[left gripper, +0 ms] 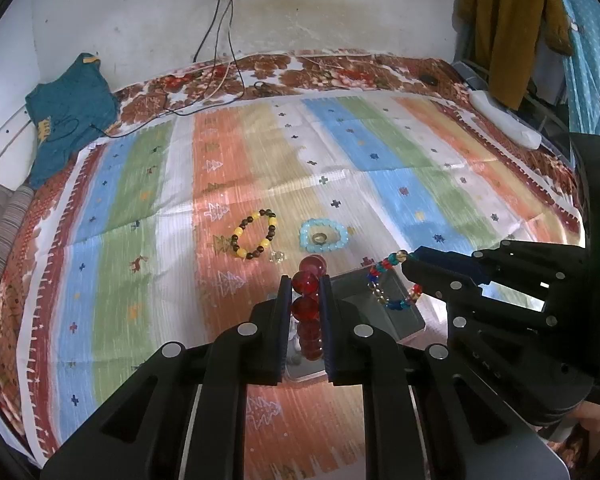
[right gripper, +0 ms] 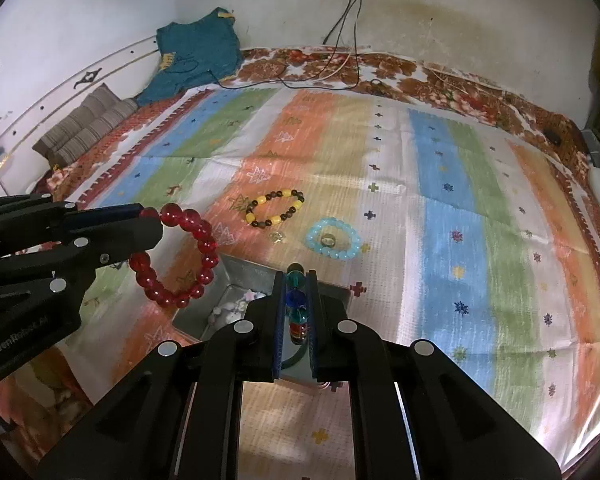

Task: Organize jewelry
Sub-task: 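Open both tools to drop the two bracelets into the tin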

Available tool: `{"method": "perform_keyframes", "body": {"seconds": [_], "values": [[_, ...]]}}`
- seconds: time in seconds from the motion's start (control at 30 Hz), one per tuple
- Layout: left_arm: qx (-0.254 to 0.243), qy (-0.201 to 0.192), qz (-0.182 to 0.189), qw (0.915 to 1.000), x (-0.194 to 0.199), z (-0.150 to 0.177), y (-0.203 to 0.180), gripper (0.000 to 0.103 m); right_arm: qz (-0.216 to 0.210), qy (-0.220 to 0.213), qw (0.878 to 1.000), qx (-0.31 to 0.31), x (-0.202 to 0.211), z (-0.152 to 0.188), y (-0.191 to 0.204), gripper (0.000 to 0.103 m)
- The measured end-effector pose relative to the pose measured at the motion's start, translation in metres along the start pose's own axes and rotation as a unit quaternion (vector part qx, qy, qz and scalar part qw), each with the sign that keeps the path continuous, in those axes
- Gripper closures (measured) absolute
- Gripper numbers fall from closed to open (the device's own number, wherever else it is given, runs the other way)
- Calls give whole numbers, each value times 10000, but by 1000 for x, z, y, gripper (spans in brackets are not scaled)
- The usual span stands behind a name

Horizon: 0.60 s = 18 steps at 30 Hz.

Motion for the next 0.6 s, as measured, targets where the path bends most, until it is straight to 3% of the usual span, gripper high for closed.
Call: {"method": "perform_keyframes", "body": {"seconds": [0.1, 0.2, 0.3, 0.6], "values": [[116, 89, 201, 9997, 0, 2, 2, 90, 18, -9, 10000, -34, 0, 0, -1, 92], [107, 126, 119, 9998, -1, 2, 3, 89, 143, -4, 9998, -100, 0, 0, -5, 91], [158, 122, 17, 9998, -1, 1, 6, 81, 254, -3, 9994, -223, -1, -1, -12, 63], [403, 214, -276, 9986, -8, -4, 25, 68, 368, 139, 9987, -338, -6, -1, -22, 61]]}}
Point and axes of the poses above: each gripper's, at about its wrist camera, not at the fingertips, and x roughly against the way its jaws point, y to its left, z to its underside, the point moved 2 cm from there along -x, roughly the way its jaws point, and after that the axes turned 4 degrees about y, right-handed, at the moved point
